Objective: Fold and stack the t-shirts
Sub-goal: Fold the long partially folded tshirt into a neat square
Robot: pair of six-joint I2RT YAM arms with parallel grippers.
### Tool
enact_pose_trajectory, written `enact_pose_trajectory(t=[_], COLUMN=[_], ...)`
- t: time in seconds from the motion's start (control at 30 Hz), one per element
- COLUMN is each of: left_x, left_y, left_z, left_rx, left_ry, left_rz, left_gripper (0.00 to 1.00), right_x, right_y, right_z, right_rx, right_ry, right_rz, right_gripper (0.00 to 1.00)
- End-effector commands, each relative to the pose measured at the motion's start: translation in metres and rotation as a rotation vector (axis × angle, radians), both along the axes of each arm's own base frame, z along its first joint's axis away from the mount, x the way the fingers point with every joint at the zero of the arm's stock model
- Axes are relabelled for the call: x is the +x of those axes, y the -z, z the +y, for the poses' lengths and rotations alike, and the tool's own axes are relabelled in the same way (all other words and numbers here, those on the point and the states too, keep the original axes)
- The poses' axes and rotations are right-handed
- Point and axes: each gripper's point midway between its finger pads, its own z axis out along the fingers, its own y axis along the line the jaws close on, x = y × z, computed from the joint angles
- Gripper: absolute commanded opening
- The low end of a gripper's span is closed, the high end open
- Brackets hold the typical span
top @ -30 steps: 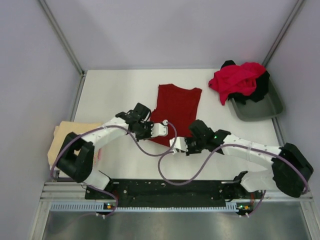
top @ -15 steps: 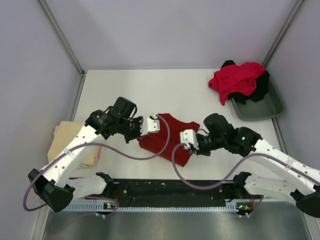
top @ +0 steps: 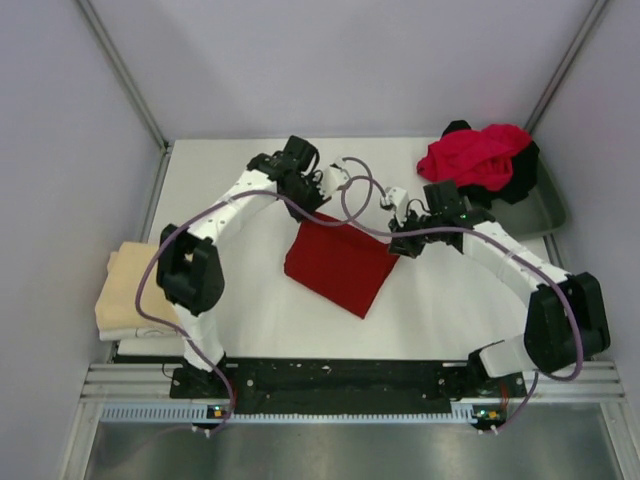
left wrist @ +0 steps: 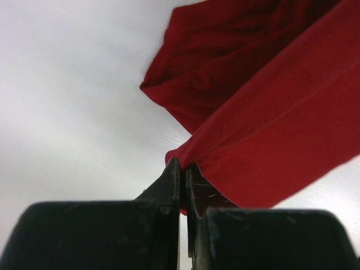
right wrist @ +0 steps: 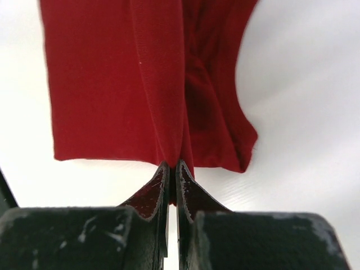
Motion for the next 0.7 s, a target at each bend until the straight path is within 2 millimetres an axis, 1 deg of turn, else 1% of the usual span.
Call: enact_pose_trajectory(t=[0.0, 0.07, 0.1, 0.13, 0.2, 0.3, 0.37, 0.4, 0.43, 0.47, 0.53, 0.57, 0.6, 0.63, 0.67], left_x=[0.041, 0.05, 0.056, 0.062, 0.073, 0.085, 0.093, 0.099, 0.109, 0.12, 0.145, 0.152, 0.155, 0.152, 0.14], left_y=[0.012, 0.026, 0.029, 0.038, 0.044, 0.053, 0.055, 0.055, 0.052, 0.045, 0.022, 0.009, -0.002, -0.014, -0.023], left_z=[0.009, 0.002, -0.001, -0.002, -0.007, -0.011, -0.013, -0.012, -0.011, -0.008, 0.001, 0.003, 0.005, 0.005, 0.002], left_rx=[0.055, 0.052, 0.047, 0.053, 0.052, 0.047, 0.037, 0.04, 0.04, 0.045, 0.059, 0.057, 0.045, 0.025, -0.009], left_ry=[-0.098, -0.104, -0.11, -0.117, -0.13, -0.147, -0.17, -0.189, -0.215, -0.253, -0.338, -0.362, -0.385, -0.396, -0.387], left_rz=[0.0, 0.022, 0.017, 0.021, 0.008, -0.007, -0.024, -0.047, -0.088, -0.138, -0.266, -0.308, -0.325, -0.323, -0.293], left_gripper=[0.0, 0.01, 0.02, 0.03, 0.05, 0.16, 0.29, 0.36, 0.4, 0.44, 0.53, 0.56, 0.57, 0.57, 0.56], right_x=[0.037, 0.046, 0.049, 0.051, 0.056, 0.062, 0.073, 0.079, 0.088, 0.098, 0.125, 0.139, 0.145, 0.146, 0.143], right_y=[0.006, 0.016, 0.021, 0.026, 0.034, 0.047, 0.057, 0.059, 0.061, 0.064, 0.061, 0.053, 0.046, 0.038, 0.033], right_z=[-0.012, -0.017, -0.019, -0.02, -0.022, -0.028, -0.036, -0.039, -0.043, -0.049, -0.07, -0.077, -0.082, -0.082, -0.078], right_rx=[0.022, 0.013, 0.006, 0.0, -0.013, -0.039, -0.07, -0.075, -0.076, -0.09, -0.113, -0.113, -0.11, -0.108, -0.095], right_ry=[0.102, 0.128, 0.137, 0.144, 0.164, 0.21, 0.276, 0.314, 0.361, 0.421, 0.587, 0.669, 0.726, 0.756, 0.759], right_rz=[0.044, 0.069, 0.078, 0.091, 0.111, 0.145, 0.148, 0.152, 0.15, 0.146, 0.151, 0.154, 0.177, 0.199, 0.213], right_gripper=[0.0, 0.0, 0.0, 0.0, 0.0, 0.0, 0.09, 0.17, 0.27, 0.3, 0.31, 0.31, 0.31, 0.31, 0.32])
